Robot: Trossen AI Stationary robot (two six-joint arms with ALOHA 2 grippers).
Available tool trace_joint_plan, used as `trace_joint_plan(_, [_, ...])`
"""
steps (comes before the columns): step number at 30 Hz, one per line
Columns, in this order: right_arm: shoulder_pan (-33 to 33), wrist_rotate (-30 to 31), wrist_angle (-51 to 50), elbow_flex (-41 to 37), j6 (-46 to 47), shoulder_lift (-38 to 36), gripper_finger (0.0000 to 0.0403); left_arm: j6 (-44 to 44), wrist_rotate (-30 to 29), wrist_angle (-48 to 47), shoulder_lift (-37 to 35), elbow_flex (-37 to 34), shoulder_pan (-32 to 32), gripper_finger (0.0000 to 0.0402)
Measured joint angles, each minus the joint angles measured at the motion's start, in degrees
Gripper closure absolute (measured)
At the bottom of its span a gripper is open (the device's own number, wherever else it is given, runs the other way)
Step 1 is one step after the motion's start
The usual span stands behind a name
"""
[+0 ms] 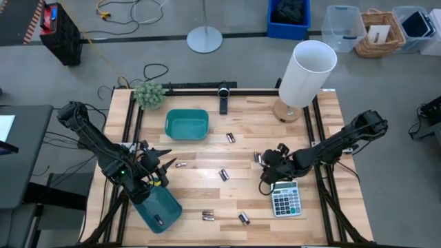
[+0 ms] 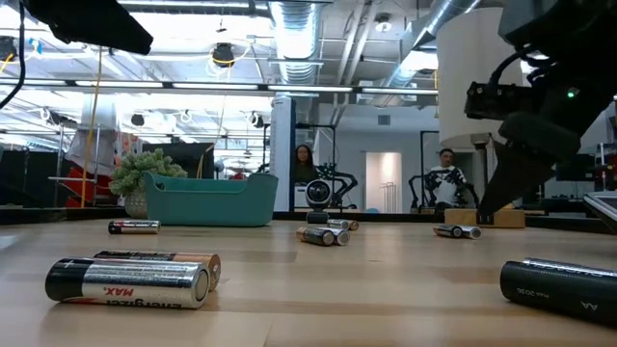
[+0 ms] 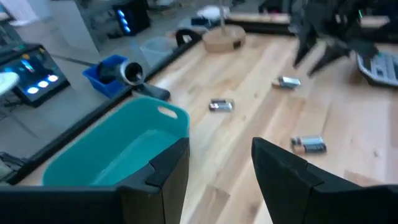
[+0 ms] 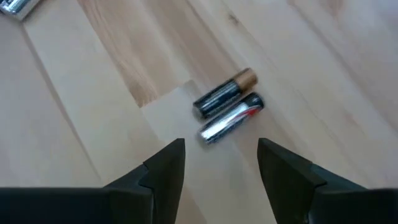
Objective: Sort batteries
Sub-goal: Put the silver battery into the green bin
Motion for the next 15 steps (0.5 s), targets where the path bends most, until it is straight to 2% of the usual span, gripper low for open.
trace_joint_plan(3, [0.65, 0.06, -1.32, 0.0, -0.18, -1.66, 0.0184, 1.68, 2.48, 0.0, 0.03, 0.0, 0.0, 0.0233])
trace_joint_plan(8, [1.49, 0.1, -6.15, 0.0, -0.19, -7.53, 0.0184, 8.87, 2.53, 0.0, 0.03, 0.0, 0.16, 0.0233])
trace_joint_plan(12, [0.16, 0.21, -8.45, 0.0, -1.93, -12.82, 0.0184, 18.29, -1.75, -0.6, -0.47, 0.0, 2.44, 0.0233])
trace_joint_plan(15, [-1.79, 0.21, -8.83, 0.0, -4.34, -16.55, 0.0184, 20.53, -4.26, -4.62, -2.39, 0.0, 5.29, 0.0233])
